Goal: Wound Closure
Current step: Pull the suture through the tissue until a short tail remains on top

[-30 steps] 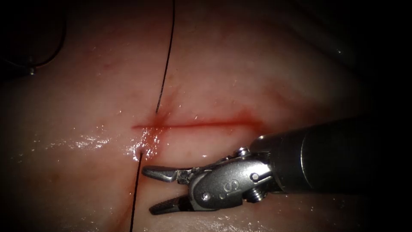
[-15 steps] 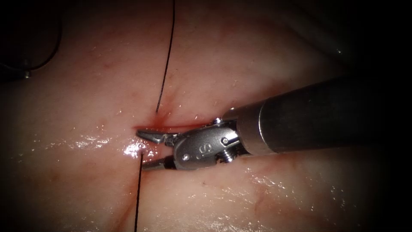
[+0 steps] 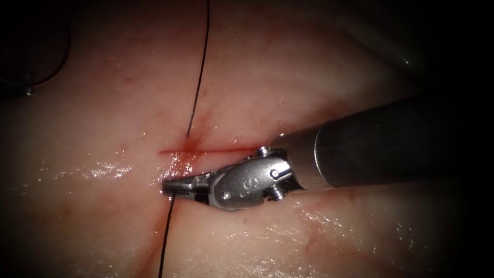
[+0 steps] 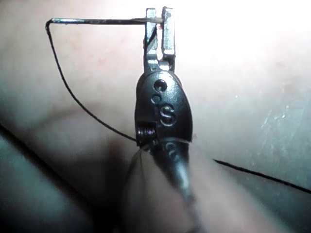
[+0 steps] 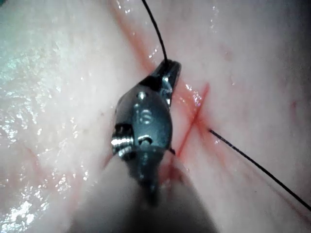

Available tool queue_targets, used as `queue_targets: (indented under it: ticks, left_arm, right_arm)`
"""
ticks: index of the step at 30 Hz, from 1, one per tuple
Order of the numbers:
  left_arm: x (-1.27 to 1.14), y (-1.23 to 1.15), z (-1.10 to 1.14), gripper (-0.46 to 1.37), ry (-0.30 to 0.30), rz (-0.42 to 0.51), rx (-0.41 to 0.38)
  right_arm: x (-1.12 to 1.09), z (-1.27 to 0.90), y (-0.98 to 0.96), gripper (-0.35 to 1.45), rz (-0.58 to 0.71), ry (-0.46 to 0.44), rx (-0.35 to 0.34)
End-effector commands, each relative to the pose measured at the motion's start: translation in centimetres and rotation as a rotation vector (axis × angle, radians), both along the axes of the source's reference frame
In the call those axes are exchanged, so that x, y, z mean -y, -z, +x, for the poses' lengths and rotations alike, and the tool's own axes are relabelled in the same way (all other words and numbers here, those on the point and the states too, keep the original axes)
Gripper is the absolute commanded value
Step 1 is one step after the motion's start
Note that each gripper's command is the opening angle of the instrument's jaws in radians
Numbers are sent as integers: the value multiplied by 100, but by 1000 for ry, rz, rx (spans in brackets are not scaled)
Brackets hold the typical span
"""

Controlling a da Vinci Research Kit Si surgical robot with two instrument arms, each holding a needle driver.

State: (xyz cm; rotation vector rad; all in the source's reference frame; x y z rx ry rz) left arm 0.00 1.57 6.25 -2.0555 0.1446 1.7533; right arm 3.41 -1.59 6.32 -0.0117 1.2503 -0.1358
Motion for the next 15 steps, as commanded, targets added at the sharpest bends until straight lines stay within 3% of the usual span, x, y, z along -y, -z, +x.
queue_targets:
  ticks: [1, 8, 15]
  left_arm:
    - [0, 0, -1, -35, -8, -2, 2]
    - [0, 0, -2, -35, -8, -2, 1]
    - [-1, -1, -4, -35, -6, -2, 0]
  right_arm:
    - [4, 0, 4, -35, -1, -3, -5]
    - [40, 0, 37, -35, 7, 66, 0]
    - [97, 7, 98, -35, 5, 130, -21]
